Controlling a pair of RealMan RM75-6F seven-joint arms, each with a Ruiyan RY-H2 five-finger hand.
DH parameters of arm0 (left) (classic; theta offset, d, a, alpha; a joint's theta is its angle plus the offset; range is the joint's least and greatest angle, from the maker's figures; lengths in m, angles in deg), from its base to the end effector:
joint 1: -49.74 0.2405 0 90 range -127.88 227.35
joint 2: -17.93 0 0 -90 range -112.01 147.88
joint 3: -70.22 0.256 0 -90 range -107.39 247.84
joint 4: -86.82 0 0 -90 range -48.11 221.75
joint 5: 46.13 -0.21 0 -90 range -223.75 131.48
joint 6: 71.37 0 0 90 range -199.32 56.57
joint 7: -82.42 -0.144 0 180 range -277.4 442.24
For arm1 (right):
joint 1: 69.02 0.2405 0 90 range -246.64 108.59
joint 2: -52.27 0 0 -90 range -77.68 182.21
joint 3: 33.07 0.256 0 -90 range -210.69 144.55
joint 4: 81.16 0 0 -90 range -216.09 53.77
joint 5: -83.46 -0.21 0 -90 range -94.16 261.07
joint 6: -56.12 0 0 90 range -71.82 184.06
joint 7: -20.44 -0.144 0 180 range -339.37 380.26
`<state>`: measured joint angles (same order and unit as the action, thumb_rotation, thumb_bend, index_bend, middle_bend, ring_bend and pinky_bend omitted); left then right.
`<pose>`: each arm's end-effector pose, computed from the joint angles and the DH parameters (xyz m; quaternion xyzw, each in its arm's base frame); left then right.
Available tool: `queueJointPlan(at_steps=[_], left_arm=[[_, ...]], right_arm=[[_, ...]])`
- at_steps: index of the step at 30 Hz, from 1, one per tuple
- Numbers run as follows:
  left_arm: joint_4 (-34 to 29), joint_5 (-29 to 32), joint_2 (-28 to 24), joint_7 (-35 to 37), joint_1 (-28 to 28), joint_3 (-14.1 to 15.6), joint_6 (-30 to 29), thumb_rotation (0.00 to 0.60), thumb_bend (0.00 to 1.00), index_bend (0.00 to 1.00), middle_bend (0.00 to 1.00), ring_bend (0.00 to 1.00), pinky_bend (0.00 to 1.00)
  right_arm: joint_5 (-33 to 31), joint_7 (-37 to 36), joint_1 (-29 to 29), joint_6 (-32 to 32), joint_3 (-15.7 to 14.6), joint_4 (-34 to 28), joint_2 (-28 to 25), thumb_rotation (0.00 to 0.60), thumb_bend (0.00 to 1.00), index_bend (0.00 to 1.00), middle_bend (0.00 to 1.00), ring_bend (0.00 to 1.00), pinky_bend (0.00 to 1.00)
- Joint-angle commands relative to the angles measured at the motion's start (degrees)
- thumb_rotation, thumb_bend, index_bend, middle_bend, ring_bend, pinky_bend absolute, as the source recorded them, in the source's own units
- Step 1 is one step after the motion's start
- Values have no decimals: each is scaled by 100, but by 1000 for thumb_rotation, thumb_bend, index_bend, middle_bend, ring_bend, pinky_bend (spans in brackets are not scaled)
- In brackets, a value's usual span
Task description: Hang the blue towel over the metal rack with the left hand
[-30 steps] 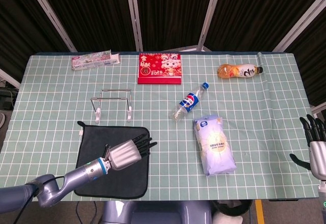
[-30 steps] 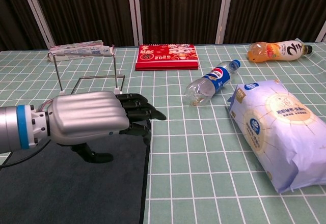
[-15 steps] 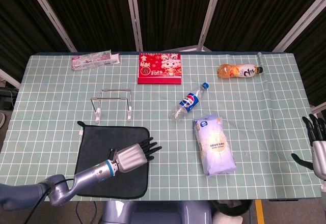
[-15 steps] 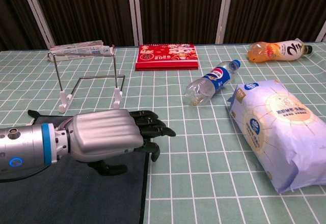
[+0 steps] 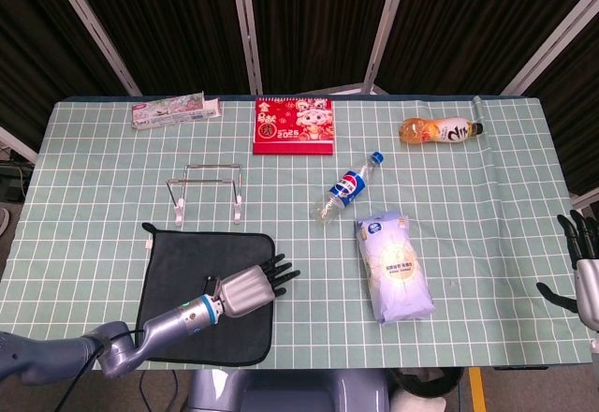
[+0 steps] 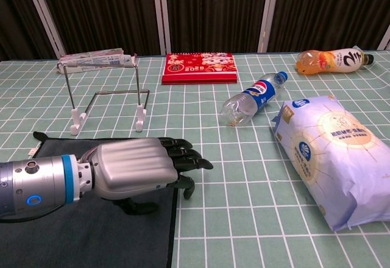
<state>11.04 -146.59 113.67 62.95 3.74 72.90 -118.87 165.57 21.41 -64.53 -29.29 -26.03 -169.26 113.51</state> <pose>-0.1300 0.2644 -0.0964 -0.9239 -0.0825 -0.3025 0.2191 -0.3309 -0.1947 0.1999 0.5762 -0.3379 0.3620 0.6502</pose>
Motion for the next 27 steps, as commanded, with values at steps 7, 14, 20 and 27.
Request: queueJointPlan(at_steps=[7,14,20,27], left_arm=[[46,75,43,-101,-11,72,-61,600,427,362,0,0,0],[56,126,55,-76,5,96,-185,600,428,440,0,0,0],[17,175,31,-86,-15,105,-203,600,428,468,0,0,0],[4,200,25,-113,-19,139,-242,600,432,536,0,0,0]], right_arm=[[3,-4,-4,-14,-1,-8,-7,600,0,0,0,0,0],[12,-22,-5,-15,-7,-19,-18,600,0,0,0,0,0],[17,-21,-8,-25,-8,-23,-19,600,0,0,0,0,0],[28,-24,-9,-33,-12,-37,-27,600,0,0,0,0,0]])
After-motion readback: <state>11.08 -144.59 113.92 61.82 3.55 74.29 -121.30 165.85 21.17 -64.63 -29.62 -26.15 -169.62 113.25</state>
